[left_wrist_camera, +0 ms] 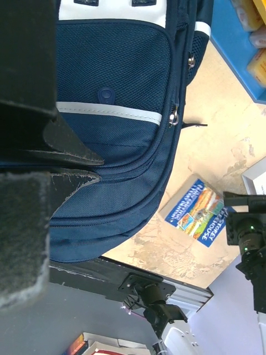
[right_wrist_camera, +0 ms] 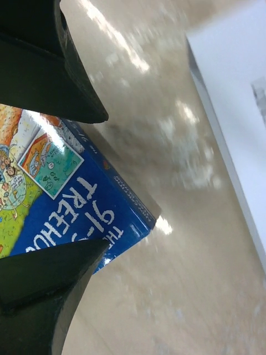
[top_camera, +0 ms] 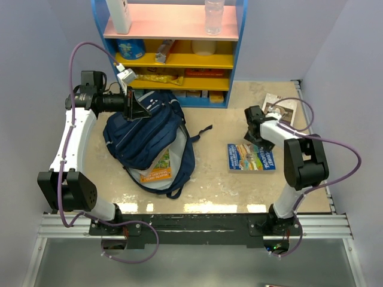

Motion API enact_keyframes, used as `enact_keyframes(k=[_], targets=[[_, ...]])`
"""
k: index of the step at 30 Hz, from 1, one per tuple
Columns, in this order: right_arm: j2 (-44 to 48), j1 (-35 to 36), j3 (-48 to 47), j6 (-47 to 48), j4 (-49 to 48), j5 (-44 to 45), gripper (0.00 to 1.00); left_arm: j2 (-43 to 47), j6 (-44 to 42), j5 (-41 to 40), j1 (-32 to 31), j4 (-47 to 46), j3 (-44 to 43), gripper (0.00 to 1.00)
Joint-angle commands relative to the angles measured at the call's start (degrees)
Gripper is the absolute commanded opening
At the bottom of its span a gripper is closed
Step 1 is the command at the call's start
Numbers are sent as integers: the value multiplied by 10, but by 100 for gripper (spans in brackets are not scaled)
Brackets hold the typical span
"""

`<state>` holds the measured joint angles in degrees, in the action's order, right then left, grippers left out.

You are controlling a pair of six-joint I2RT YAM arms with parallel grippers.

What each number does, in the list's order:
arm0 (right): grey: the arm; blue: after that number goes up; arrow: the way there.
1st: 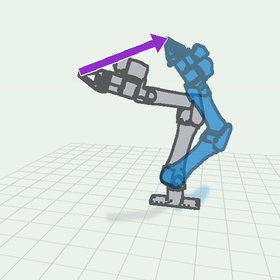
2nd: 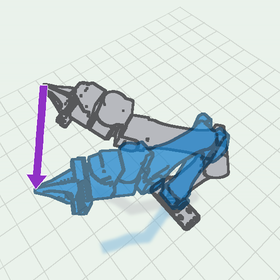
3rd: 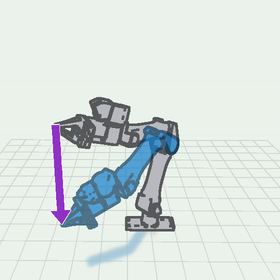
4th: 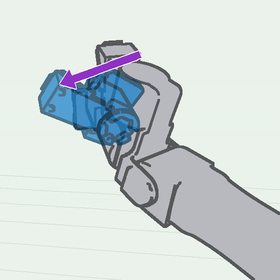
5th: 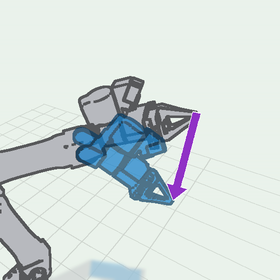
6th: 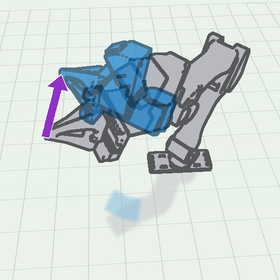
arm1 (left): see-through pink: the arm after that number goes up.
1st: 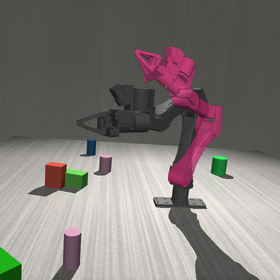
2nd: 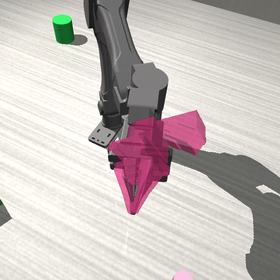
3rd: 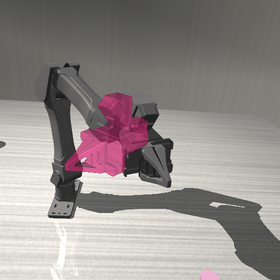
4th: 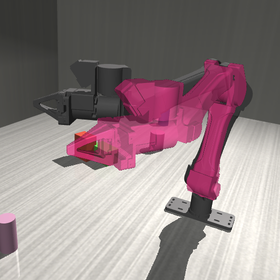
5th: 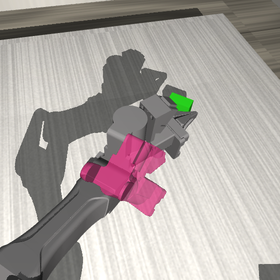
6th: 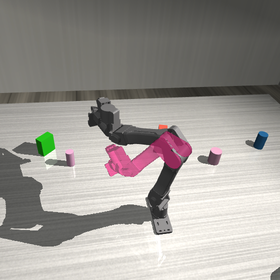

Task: Pack the student bag
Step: Move the book to the center of the board, then pick up the book from the center of the board.

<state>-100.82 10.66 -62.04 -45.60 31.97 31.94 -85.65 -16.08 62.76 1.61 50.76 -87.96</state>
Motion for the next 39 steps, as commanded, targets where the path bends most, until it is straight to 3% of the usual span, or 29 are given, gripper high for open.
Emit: enact_keyframes(k=[1, 3, 7, 12, 25, 35, 39], targets=[[-44, 83, -32, -49, -85, -174, 84, 16, -5, 49, 9, -16, -35, 0], [-72, 105, -84, -23, -97, -196, 84, 17, -7, 49, 9, -15, -34, 0], [-96, 136, -189, 43, -70, -154, 89, 21, -11, 46, 11, -8, -34, 0], [-41, 137, -231, 64, -31, -123, 96, 21, -11, 46, 12, -8, -34, 0], [172, 129, 67, -2, -11, -138, 97, 30, -5, 47, 13, -5, -34, 0], [171, 127, 162, -40, -107, -159, 93, 27, -8, 46, 12, 0, -36, 0], [152, 126, 196, -71, -189, -180, 84, 26, -8, 48, 12, 2, -39, 0]])
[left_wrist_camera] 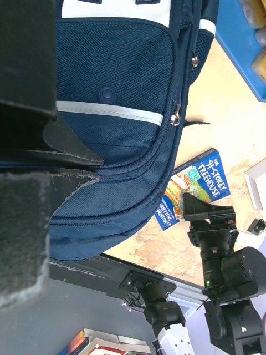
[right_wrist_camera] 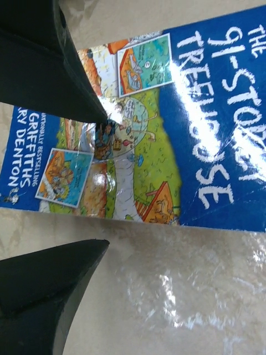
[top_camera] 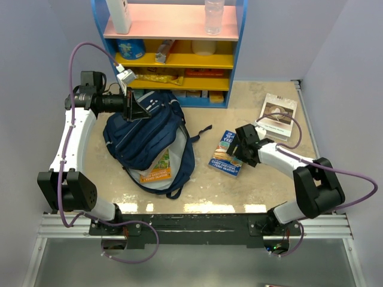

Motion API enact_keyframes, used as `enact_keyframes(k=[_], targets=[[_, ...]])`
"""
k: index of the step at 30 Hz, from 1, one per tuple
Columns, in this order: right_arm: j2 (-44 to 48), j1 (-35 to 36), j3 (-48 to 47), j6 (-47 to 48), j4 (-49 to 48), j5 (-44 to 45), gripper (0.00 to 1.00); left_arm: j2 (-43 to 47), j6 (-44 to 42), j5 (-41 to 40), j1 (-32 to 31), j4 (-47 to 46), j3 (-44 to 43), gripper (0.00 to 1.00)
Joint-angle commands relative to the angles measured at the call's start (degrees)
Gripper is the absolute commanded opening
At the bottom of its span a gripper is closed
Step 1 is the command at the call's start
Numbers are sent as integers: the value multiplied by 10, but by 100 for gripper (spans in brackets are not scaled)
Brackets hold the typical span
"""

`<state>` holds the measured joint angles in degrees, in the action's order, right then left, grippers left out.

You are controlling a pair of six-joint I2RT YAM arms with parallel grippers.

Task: Pack the student bag
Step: Pick up the book from the center of the board.

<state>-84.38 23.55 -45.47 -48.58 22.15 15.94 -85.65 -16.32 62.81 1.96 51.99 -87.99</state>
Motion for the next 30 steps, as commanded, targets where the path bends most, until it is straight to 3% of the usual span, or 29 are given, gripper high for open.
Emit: enact_keyframes(k=[1, 5, 14, 19, 23, 30], targets=[[-15, -3, 37, -46, -104, -23, 81, 26, -6, 48, 9, -9, -40, 0], [-43, -2, 63, -61, -141, -36, 67, 20, -22, 46, 9, 13, -57, 0], [-24, -3, 91, -63, -157, -43, 0, 14, -27, 47, 9, 23, -64, 0], [-10, -2, 105, -66, -183, -61, 0, 14, -31, 45, 9, 29, -64, 0], [54, -2, 111, -67, -215, -87, 0, 15, -35, 46, 9, 31, -62, 0], [185, -3, 47, -78, -159, -138, 0, 17, -17, 44, 9, 4, -56, 0]])
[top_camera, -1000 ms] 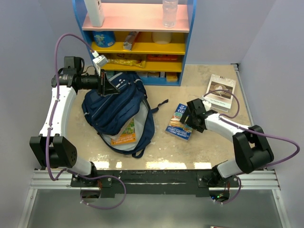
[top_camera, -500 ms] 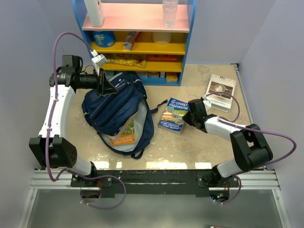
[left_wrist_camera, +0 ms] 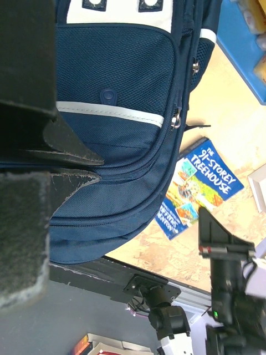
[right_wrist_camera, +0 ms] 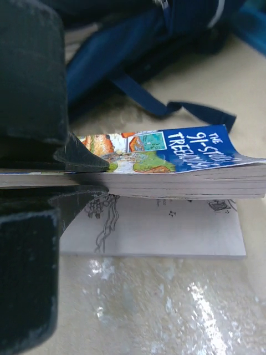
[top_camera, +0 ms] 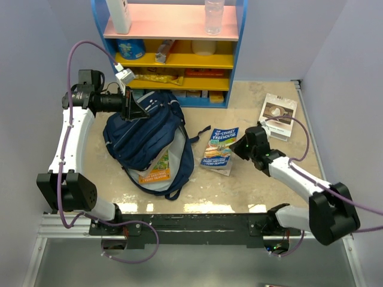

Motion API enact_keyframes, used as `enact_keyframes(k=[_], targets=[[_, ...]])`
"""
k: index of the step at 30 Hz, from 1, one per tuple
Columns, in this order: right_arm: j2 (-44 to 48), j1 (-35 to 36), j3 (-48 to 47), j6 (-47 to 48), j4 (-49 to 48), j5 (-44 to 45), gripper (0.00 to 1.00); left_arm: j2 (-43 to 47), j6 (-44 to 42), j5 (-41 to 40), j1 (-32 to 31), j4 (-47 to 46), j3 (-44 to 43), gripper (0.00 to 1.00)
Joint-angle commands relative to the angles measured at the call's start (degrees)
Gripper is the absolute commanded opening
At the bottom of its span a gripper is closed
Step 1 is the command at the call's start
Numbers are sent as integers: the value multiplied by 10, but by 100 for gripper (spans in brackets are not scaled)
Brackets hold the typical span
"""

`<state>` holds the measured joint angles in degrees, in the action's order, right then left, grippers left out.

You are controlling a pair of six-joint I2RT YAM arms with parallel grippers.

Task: Pack the student bag
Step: Pick up the book from the center of the board, then place the book in the student bag.

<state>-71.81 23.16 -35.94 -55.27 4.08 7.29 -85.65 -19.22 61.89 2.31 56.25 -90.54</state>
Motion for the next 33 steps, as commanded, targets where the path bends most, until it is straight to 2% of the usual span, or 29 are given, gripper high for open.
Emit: enact_keyframes(k=[1, 7, 13, 17, 23, 33], targets=[[87, 1, -50, -16, 26, -57, 0, 19, 23, 53, 5, -46, -25, 0], [167, 3, -47, -73, 25, -139, 0, 21, 34, 46, 6, -70, -11, 0], [173, 26, -93, -98, 22, -179, 0, 24, 53, 44, 4, -87, -9, 0], [136, 95, -117, -107, -2, -166, 0, 29, 80, 48, 4, -118, -8, 0], [32, 185, -177, -115, -58, -148, 0, 18, 109, 59, 2, -128, -35, 0], [-89, 213, -267, -150, -124, -56, 0, 25, 74, 62, 2, -84, -34, 0]])
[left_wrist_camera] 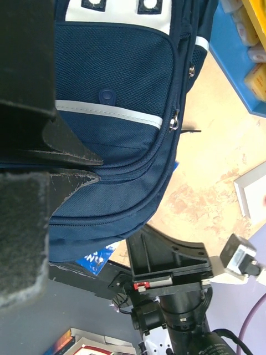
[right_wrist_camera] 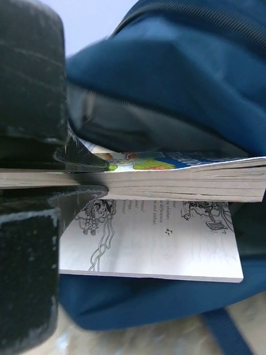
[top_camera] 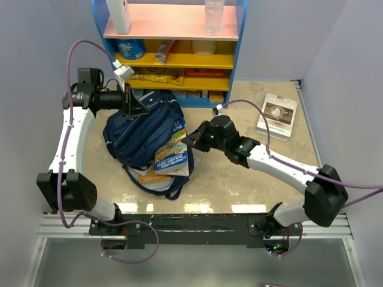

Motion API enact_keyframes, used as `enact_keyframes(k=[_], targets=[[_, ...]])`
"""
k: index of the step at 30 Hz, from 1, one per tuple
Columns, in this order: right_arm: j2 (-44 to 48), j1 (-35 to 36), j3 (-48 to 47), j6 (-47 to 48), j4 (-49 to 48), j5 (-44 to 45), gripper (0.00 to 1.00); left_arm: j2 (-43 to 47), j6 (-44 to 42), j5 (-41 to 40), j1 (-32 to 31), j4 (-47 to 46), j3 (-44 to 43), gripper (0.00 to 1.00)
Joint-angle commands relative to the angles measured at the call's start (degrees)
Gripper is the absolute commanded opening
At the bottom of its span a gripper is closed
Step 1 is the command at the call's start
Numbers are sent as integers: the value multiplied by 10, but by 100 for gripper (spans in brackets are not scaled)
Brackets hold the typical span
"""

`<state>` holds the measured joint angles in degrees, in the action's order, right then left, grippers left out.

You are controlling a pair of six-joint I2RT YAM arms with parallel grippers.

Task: Pack the student bag
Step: Place the book in the student bag.

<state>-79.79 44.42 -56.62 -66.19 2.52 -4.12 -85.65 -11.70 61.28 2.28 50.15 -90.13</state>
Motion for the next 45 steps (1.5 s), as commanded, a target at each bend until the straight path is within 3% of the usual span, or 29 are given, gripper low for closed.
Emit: enact_keyframes(k=[1, 10, 17, 18, 19, 21, 23, 27, 31, 32, 33, 35, 36, 37, 41, 43, 45], targets=[[-19, 3, -79, -42, -110, 75, 0, 26, -2, 68, 2, -22, -38, 0], [-163, 97, -186, -36, -64, 195, 0, 35, -1, 77, 1, -21, -30, 0], [-208, 158, -230, -13, -9, 212, 0, 31, -10, 78, 3, -19, -29, 0], [-205, 158, -219, -9, -6, 191, 22, 29, -10, 78, 3, -19, -28, 0], [-201, 156, -217, -3, 2, 187, 35, 29, -10, 78, 3, -19, -28, 0], [-187, 139, -202, 5, 59, 183, 60, 28, -12, 75, 3, -19, -29, 0], [-140, 100, -172, 7, 81, 171, 70, 28, -15, 72, 3, -18, -29, 0], [-39, 1, -31, 4, 18, 128, 94, 22, -15, 68, 3, -16, -32, 0], [24, -57, -1, 46, 30, 141, 90, 20, -8, 68, 2, -22, -36, 0], [36, -58, 0, 59, 33, 148, 84, 21, -3, 68, 2, -23, -37, 0], [38, -58, -2, 67, 36, 153, 71, 20, -1, 68, 3, -25, -40, 0], [39, -58, -3, 77, 72, 158, 59, 17, 2, 68, 2, -27, -45, 0], [45, -62, -9, 70, 99, 202, 45, 14, 1, 68, 2, -26, -47, 0], [55, -95, -5, 65, 126, 215, 42, 14, 0, 69, 3, -23, -48, 0], [83, -245, 36, 89, 99, 177, 85, 14, -11, 73, 3, -15, -50, 0], [57, -331, 22, 108, 116, 154, 93, 13, -18, 75, 2, -6, -48, 0], [20, -374, -8, 124, 129, 178, 98, 12, -26, 77, 3, -2, -47, 0]])
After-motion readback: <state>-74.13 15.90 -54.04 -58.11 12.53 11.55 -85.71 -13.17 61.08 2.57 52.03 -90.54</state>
